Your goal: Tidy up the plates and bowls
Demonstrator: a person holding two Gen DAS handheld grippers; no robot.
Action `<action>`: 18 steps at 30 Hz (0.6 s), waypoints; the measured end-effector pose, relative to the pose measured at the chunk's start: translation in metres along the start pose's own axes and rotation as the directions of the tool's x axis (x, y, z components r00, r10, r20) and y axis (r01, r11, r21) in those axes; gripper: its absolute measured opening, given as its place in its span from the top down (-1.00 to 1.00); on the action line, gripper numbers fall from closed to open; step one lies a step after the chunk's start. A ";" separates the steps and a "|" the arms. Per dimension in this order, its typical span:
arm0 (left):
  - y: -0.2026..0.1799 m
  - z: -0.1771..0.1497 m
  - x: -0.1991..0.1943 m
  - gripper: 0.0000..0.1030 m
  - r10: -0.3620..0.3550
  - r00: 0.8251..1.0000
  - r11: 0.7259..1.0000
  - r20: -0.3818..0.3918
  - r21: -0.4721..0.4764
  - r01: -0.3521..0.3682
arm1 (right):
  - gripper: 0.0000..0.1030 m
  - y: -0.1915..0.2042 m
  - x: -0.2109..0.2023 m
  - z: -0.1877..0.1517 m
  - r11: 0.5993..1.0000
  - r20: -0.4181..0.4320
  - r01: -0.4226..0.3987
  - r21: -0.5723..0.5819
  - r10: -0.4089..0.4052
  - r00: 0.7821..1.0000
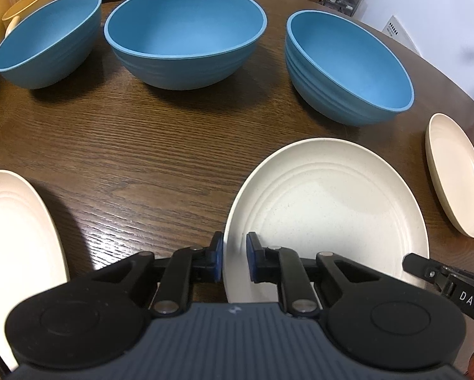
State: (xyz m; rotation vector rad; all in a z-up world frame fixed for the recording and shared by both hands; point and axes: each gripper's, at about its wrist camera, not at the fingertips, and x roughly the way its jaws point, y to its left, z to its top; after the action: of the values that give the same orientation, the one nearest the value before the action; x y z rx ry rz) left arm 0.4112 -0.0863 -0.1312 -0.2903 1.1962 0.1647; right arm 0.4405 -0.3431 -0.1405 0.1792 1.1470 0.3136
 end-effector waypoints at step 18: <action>-0.006 -0.019 -0.026 0.69 0.006 0.998 0.999 0.059 0.034 -0.008 | 0.86 0.009 -0.020 -0.013 0.999 0.062 0.000 -0.035 0.002 0.998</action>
State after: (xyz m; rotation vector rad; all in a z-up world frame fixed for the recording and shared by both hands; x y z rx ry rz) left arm 0.3863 -0.0967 -0.1122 -0.2502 1.1405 0.1575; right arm 0.4197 -0.3420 -0.1259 0.1570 1.0799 0.3267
